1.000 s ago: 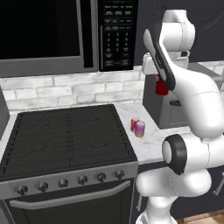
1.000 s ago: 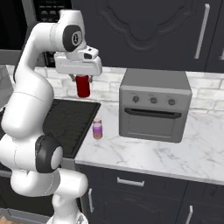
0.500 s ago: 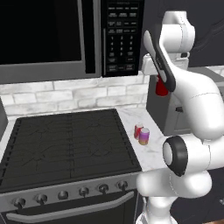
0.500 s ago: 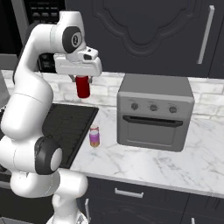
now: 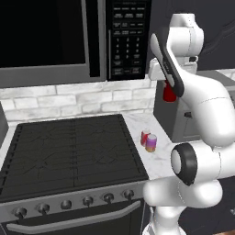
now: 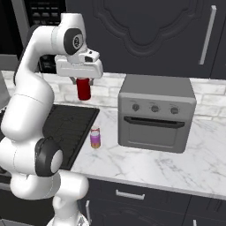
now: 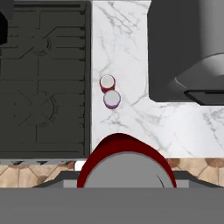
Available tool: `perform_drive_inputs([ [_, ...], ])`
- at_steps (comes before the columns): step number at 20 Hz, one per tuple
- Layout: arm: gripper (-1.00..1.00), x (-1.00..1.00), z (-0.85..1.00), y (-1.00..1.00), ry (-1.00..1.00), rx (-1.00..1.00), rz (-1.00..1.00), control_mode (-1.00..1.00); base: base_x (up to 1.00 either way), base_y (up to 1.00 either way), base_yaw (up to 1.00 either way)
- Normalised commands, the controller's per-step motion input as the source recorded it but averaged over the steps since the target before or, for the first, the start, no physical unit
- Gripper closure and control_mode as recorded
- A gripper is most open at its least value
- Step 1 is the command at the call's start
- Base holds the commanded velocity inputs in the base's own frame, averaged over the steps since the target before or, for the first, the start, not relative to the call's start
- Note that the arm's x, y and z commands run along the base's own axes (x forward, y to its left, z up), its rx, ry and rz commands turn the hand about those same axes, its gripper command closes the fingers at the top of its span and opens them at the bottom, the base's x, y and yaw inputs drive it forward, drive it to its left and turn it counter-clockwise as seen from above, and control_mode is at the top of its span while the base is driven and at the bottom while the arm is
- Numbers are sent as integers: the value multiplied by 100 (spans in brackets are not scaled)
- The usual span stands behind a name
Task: Four empty soda cans are scattered around the kitchen. Gather all the cans and cluster them next to the stove for recycling.
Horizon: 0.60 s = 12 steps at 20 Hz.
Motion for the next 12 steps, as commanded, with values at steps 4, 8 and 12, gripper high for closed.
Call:
perform_drive_inputs([
  [4, 100, 0, -45, 0, 0, 0, 0, -100, 0, 0, 0],
  [8, 100, 0, -55, 0, 0, 0, 0, -100, 0, 0, 0],
  [12, 100, -2, -47, 0, 0, 0, 0, -100, 0, 0, 0],
])
